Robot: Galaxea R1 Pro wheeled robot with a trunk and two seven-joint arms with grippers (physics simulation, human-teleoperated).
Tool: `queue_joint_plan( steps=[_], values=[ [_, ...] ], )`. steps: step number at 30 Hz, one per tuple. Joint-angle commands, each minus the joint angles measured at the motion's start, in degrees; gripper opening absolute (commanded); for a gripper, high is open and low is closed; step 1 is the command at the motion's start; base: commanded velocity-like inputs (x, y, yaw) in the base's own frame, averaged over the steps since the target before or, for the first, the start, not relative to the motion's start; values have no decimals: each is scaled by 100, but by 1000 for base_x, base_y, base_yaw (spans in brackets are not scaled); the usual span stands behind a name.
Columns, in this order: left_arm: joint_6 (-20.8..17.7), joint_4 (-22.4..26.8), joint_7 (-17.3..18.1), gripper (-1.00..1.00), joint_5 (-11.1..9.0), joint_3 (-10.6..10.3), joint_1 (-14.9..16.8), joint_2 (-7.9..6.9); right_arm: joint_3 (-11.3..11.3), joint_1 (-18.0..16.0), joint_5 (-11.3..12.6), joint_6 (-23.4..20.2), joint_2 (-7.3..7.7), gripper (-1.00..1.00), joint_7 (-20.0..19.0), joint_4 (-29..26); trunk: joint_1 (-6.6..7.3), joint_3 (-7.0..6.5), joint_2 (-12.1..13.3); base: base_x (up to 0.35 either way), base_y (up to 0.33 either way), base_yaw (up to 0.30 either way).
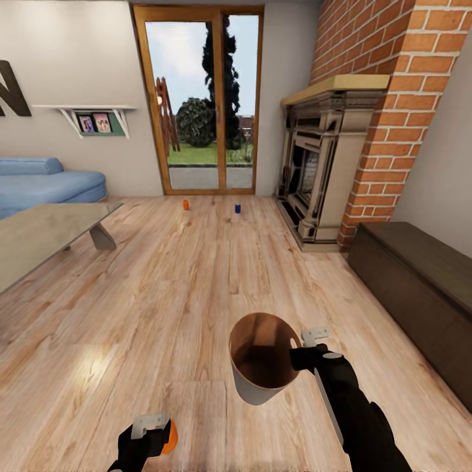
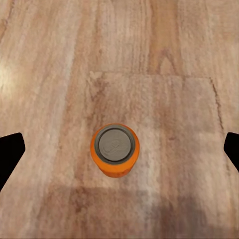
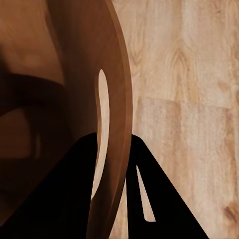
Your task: Put the three can of soda from the living room inside the tash can in the kitchen.
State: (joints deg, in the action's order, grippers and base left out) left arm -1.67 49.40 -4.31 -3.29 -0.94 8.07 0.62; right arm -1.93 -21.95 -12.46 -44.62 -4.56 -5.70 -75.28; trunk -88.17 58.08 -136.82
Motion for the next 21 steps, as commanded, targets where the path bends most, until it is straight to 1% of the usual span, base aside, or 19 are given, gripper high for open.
queue_joint_plan(
  steps=[1, 6, 8, 18, 21],
  values=[
    [0, 0, 0, 100, -1, -1, 1, 0, 0, -5, 68, -2, -1, -100, -19, -4, 1, 9, -1, 0, 0, 0],
    [0, 0, 0, 100, -3, -2, 0, -5, 0, -5, 70, -2, -1, -100, -19, -4, 1, 54, -1, 4, 0, 0],
    [0, 0, 0, 100, -4, -2, 1, -4, -2, -4, 70, 3, -1, -100, -21, -4, 1, 71, -1, 119, 20, 0],
    [0, -71, 3, 100, 2, 6, -2, -9, -9, -4, 71, 6, -3, -100, -28, -4, 1, 84, -1, 294, 137, 0],
    [41, -78, 5, 100, 4, 3, 0, -9, -8, -4, 70, 3, -1, -100, -28, -4, 1, 84, -1, 72, 38, 0]
  ],
)
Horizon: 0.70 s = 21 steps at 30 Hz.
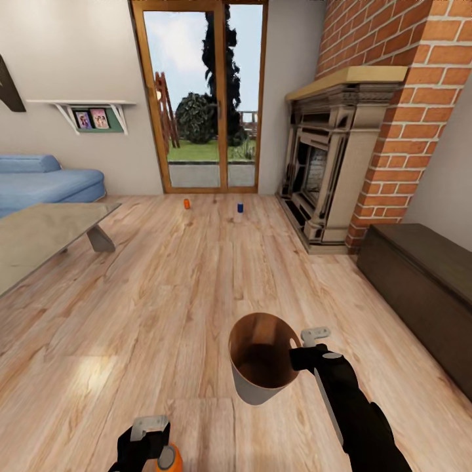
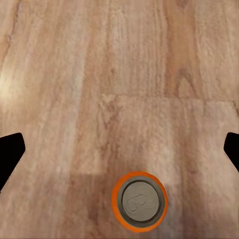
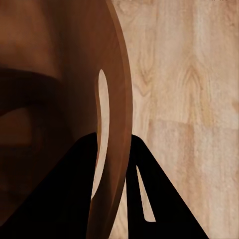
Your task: Put the three can of soda from the living room inside the tash can in the kitchen.
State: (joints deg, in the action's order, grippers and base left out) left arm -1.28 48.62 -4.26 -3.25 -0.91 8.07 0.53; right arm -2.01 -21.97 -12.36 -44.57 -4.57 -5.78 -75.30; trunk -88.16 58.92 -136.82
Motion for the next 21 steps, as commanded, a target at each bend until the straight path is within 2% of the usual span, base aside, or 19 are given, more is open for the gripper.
queue_joint_plan(
  steps=[1, 6, 21],
  values=[
    [28, -1, 1, 100, 0, -1, 0, 0, 0, -1, 60, -4, -1, -100, -19, -2, 0, -1, 0, 38, 20, 0],
    [245, -65, 4, 100, -2, -3, -1, 0, 3, -1, 59, -7, 0, -100, -19, -3, 0, 0, 0, 30, 7, 0],
    [274, -97, 4, 100, 0, -6, 1, 2, 5, -2, 58, -8, 0, -100, -19, -2, 0, 105, 0, 34, 0, 0]
  ],
)
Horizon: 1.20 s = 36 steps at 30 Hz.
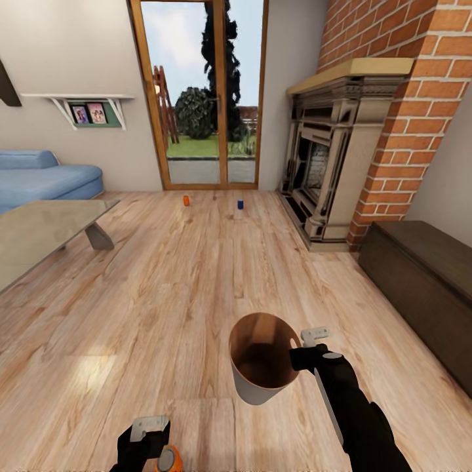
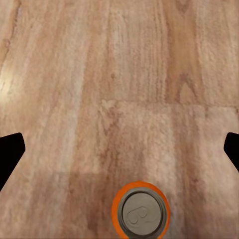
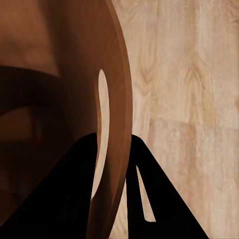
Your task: Put the three can of soda from the living room inside the tash can in the kitchen.
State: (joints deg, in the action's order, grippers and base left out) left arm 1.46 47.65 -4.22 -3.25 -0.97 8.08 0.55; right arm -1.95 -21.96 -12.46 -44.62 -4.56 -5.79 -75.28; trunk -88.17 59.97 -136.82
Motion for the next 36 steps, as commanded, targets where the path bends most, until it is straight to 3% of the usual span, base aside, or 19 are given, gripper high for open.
queue_joint_plan(
  steps=[1, 36],
  values=[
    [-2, -1, -1, 100, 0, 0, -1, 1, -3, -2, 68, -3, -1, -100, -19, -5, 1, 9, -1, 0, 0, 0],
    [129, -185, -9, 100, 33, 0, 0, -19, -1, -3, 86, 6, -3, -100, -10, -4, 1, 331, -1, 0, 0, 0]
  ],
)
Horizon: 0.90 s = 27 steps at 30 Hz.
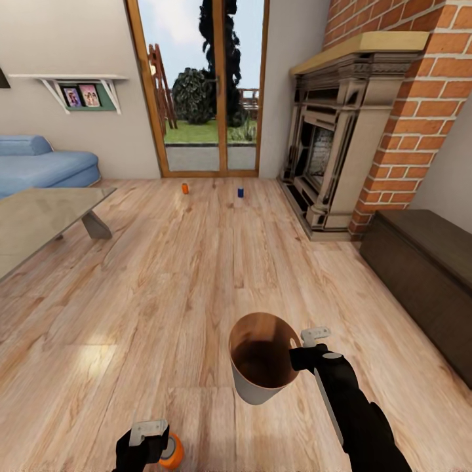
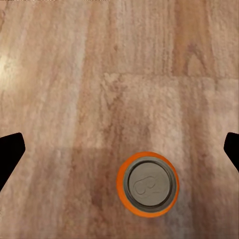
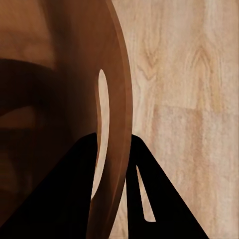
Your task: Put the three can of soda from the living room inside the tash can in the kitchen.
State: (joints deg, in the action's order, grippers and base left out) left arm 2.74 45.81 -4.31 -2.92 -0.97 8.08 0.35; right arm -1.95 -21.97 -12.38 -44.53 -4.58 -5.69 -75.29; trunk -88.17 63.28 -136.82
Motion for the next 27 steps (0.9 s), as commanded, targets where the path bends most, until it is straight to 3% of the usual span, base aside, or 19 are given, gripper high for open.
queue_joint_plan(
  steps=[1, 13, 27],
  values=[
    [22, -1, 0, 100, 12, 0, 0, 3, -1, -2, 78, -3, 0, -100, -20, -3, 1, 9, 0, 0, 0, 0],
    [77, -2, 0, 100, 81, 0, 0, 17, -4, -3, 78, -3, -4, -100, -25, -3, 1, 115, 0, 0, 0, 0],
    [77, -2, 0, 100, 81, 0, 1, 19, -7, -1, 74, -3, -1, -100, -29, -3, 1, 124, 0, 0, -28, 0]
  ],
)
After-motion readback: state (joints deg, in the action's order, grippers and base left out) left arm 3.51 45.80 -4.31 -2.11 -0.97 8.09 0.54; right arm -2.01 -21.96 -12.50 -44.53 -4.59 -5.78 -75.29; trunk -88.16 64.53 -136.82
